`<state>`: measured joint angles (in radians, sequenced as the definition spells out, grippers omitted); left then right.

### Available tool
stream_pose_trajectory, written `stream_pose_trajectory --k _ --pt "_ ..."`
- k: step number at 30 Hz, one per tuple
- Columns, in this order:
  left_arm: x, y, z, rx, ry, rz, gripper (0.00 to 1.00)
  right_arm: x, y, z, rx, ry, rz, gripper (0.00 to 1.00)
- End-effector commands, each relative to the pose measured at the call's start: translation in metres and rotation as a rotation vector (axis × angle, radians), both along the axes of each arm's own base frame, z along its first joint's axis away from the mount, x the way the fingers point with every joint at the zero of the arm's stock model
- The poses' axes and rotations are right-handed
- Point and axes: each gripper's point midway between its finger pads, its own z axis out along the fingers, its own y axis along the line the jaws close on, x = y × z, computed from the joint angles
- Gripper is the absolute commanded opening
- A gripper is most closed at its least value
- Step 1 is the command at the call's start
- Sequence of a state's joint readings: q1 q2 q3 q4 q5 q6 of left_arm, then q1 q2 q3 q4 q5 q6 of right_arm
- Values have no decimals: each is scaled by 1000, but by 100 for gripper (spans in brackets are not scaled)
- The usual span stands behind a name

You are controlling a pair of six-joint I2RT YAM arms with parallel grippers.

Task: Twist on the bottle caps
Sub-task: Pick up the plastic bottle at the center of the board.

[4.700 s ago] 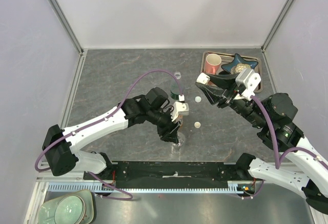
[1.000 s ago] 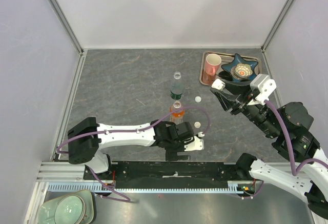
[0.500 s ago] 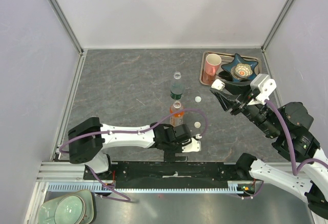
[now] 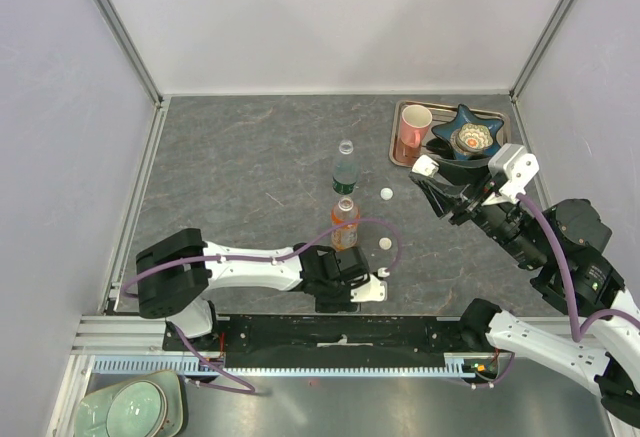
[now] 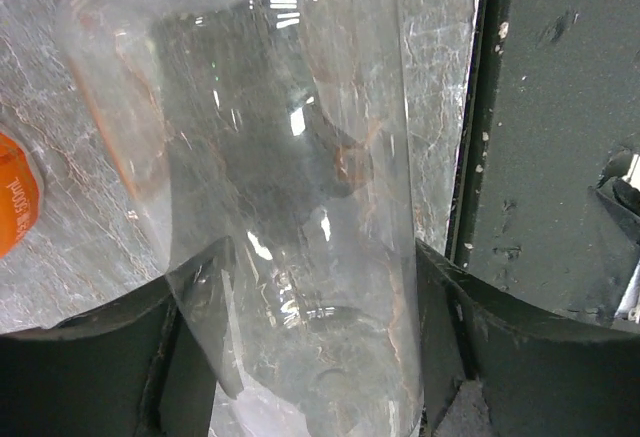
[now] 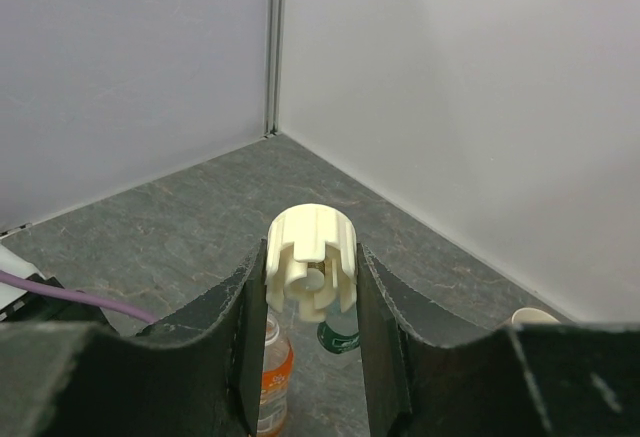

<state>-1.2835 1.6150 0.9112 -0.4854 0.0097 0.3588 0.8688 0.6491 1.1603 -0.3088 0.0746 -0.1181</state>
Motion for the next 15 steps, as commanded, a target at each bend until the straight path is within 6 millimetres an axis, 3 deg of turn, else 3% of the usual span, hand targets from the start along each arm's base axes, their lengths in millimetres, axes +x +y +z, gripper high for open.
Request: stream_pose_trajectory --k 1,3,8,12,13,15 --pt "9 -17 15 -61 -33 -29 57 -8 -3 19 46 -17 24 17" --pt "11 -16 28 -72 -45 -29 47 -9 -3 21 44 -18 24 16" --pt "25 -3 86 -133 -122 11 45 -10 1 18 19 -8 44 16" --pt "51 20 177 -261 -194 124 40 -11 9 20 -17 6 77 15" --pt "52 34 187 -251 -181 146 32 -13 14 21 -38 14 104 15" --pt "64 52 241 -375 -292 144 24 -17 23 20 -63 27 151 15"
